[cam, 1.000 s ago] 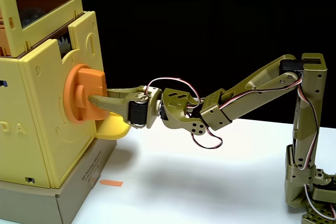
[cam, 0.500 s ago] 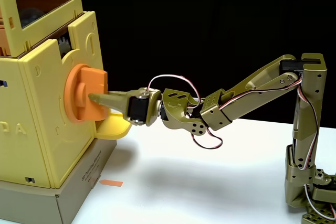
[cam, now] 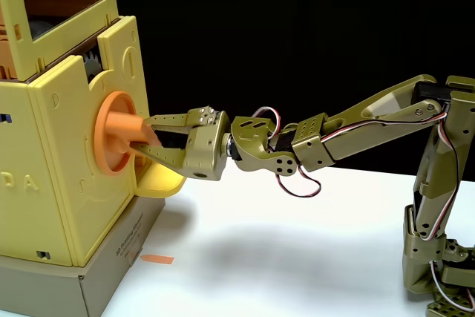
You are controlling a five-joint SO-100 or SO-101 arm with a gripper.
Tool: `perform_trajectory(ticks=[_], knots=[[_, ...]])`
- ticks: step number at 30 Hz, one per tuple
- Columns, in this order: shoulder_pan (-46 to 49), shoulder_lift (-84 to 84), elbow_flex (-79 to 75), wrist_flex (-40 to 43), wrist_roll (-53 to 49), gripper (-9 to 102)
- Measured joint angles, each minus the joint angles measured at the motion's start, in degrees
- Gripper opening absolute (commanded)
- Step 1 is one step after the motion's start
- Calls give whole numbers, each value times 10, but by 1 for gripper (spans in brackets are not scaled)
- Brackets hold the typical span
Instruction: Turn the button of vending machine.
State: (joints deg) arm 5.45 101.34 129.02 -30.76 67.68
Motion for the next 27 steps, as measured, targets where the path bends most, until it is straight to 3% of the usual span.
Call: perform_trajectory(ticks=[3,6,27], knots=[[0,5,0,8,170,0],[0,5,0,11,229,0],[-10,11,0,12,255,0]])
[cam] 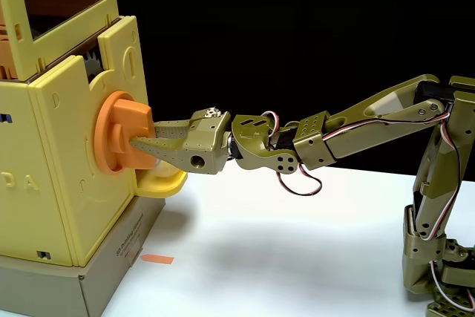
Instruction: Turn the button of vending machine.
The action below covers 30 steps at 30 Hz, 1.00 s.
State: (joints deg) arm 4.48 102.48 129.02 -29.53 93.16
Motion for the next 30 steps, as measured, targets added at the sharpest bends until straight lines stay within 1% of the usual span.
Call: perform_trajectory(ticks=[6,8,9,14,18,22,25,28,30], knots=[[-4,0,0,0,4,0],[-4,0,0,0,5,2],[-4,0,0,0,5,4],[-13,10,3,0,44,22],[-28,16,11,0,58,29],[-38,24,22,-10,83,32],[-41,45,45,-16,97,32],[-45,78,71,-18,95,30],[-45,112,93,-15,72,28]])
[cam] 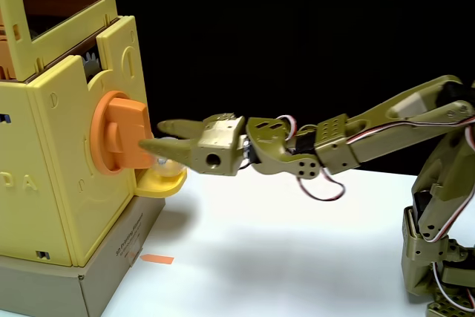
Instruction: Turn the button of vending machine.
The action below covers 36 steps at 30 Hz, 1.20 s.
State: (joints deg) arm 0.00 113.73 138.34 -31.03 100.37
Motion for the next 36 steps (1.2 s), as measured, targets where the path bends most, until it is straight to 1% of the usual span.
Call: perform_trajectory(ticks=[3,5,7,11,14,16,18,20,25,26,29,34,36], knots=[[0,74,25,46,-74,27],[4,137,32,105,-163,27],[10,211,37,185,-285,27],[17,365,86,344,-573,31],[17,478,167,381,-758,28],[17,545,226,395,-845,27],[18,600,285,395,-894,26],[22,649,345,394,-938,23],[21,726,451,398,-1004,12],[20,742,454,406,-1007,10],[20,780,465,451,-1027,9],[20,812,466,453,-1017,8],[20,812,466,495,-1011,7]])
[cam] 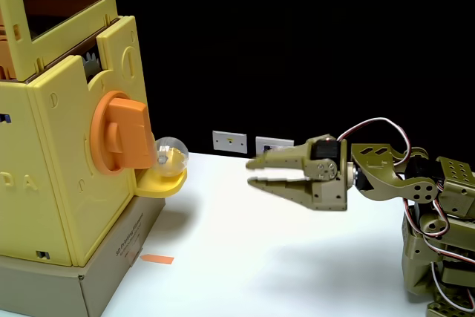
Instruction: Turn the button of vending machine.
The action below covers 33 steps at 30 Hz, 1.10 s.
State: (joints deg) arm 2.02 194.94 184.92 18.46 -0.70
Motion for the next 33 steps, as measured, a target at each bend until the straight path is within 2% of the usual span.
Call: perform_trajectory(ticks=[4,12,15,22,33], knots=[[0,0,0,100,18,1],[-12,0,0,304,44,1],[-12,0,0,356,50,1],[-12,0,0,419,78,0],[-18,0,0,416,90,0]])
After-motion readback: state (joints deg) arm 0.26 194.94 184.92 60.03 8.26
